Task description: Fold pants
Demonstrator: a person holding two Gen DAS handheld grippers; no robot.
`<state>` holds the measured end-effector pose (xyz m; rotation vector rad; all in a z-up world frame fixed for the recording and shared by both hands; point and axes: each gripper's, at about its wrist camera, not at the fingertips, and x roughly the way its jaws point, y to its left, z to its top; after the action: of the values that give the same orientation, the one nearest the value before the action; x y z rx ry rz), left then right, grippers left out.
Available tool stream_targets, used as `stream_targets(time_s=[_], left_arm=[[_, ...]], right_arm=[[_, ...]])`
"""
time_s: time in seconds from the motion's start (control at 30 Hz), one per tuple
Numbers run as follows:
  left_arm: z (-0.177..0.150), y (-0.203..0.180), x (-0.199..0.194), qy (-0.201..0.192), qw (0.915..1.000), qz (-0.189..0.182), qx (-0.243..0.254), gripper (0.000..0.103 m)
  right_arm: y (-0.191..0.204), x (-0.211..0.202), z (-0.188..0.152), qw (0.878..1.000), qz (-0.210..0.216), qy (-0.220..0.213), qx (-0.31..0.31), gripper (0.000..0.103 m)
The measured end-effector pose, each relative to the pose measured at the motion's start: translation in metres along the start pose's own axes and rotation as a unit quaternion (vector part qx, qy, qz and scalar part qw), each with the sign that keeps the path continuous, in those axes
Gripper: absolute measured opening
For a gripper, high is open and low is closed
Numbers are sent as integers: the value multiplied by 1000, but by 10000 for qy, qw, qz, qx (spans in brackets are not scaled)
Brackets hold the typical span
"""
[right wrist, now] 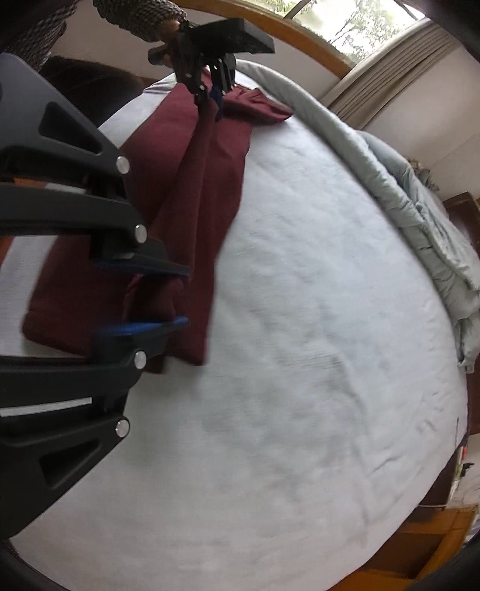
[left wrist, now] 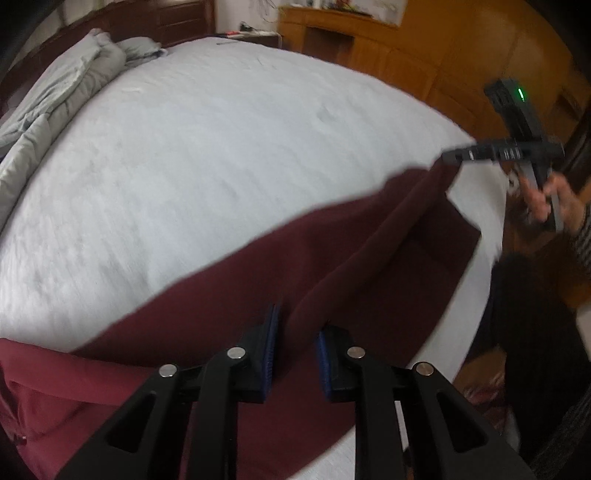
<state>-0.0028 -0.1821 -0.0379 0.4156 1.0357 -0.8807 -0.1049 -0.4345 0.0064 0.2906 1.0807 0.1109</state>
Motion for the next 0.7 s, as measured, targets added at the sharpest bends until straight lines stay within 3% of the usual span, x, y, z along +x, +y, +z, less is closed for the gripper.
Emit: stream_targets(time_s=[0.2,0.4,0.43,0.47,0.53,0.7], left_arm=[[-31,-38,20,269,9996,24,125,19],[-46,-22,33,291,9987,-225,-346,20],[-47,-23,36,301,9987,-222,-342,20],[-47,-22,39,306,9986,-236,-365,20],[-48,-20,42,298,9979,-315,-486,20],[-54,-15,36,132,9968,-451,-646,21]], right_arm=[[6,-1,-28,9993,-202,274,-150,22],[16,14,-54,9932,-359,976,-518,24],[15,16,-56,9922,-348,1088,-504,29],[14,17,-56,9917,-367,1132,-483,51],[11,16,-54,9913,-392,1209,-354,84],[20,-18,-35,9985,337,442,-14,76]])
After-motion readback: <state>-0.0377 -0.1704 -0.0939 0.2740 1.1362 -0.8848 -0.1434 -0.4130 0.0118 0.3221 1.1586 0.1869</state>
